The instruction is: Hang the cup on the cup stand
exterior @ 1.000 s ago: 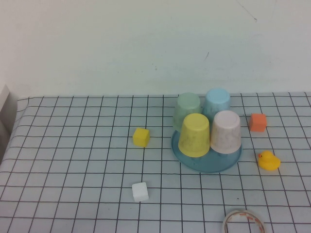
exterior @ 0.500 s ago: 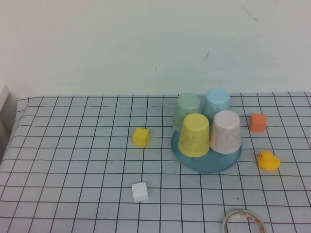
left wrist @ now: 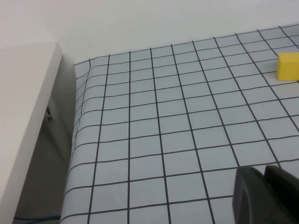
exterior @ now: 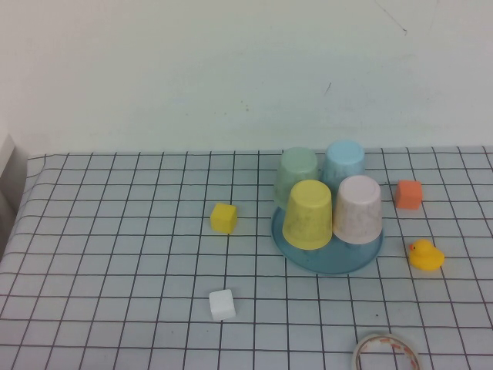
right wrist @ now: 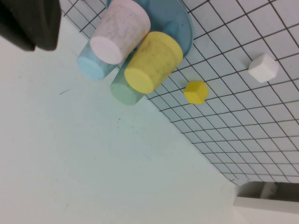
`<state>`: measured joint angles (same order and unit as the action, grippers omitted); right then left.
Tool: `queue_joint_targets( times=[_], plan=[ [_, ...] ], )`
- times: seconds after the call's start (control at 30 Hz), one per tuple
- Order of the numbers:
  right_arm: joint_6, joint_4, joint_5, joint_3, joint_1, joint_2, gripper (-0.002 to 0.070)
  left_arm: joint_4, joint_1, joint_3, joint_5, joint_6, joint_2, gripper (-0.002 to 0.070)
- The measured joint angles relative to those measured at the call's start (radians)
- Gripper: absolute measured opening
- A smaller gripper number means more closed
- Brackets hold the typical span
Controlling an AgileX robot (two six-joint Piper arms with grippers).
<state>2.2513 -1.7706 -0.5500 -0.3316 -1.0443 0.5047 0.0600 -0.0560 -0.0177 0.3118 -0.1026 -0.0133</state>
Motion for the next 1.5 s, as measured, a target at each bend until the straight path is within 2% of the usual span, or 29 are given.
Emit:
queue_joint_targets(
  times=[0.8, 0.93, 1.27, 1.4, 1.5],
  plan=[
    [0.0, 0.0, 0.006, 0.0, 0.026, -0.059, -0.0001, 0.002, 0.0, 0.0, 0.002, 0.0, 0.0, 0.0018],
    [0.0, 0.0, 0.018, 0.0, 0.202, -0.126, -0.0001, 0.002, 0.0, 0.0, 0.002, 0.0, 0.0, 0.0018],
    [0.0, 0.0, 0.055, 0.0, 0.816, -0.378, -0.0001, 0.002, 0.0, 0.0, 0.002, 0.0, 0.0, 0.0018],
    [0.0, 0.0, 0.061, 0.0, 0.951, -0.399, -0.0001, 0.002, 0.0, 0.0, 0.002, 0.0, 0.0, 0.0018],
    [0.031, 0.0, 0.047, 0.0, 0.992, -0.399, -0.0001, 0.002, 0.0, 0.0, 0.002, 0.0, 0.0, 0.0018]
  ],
)
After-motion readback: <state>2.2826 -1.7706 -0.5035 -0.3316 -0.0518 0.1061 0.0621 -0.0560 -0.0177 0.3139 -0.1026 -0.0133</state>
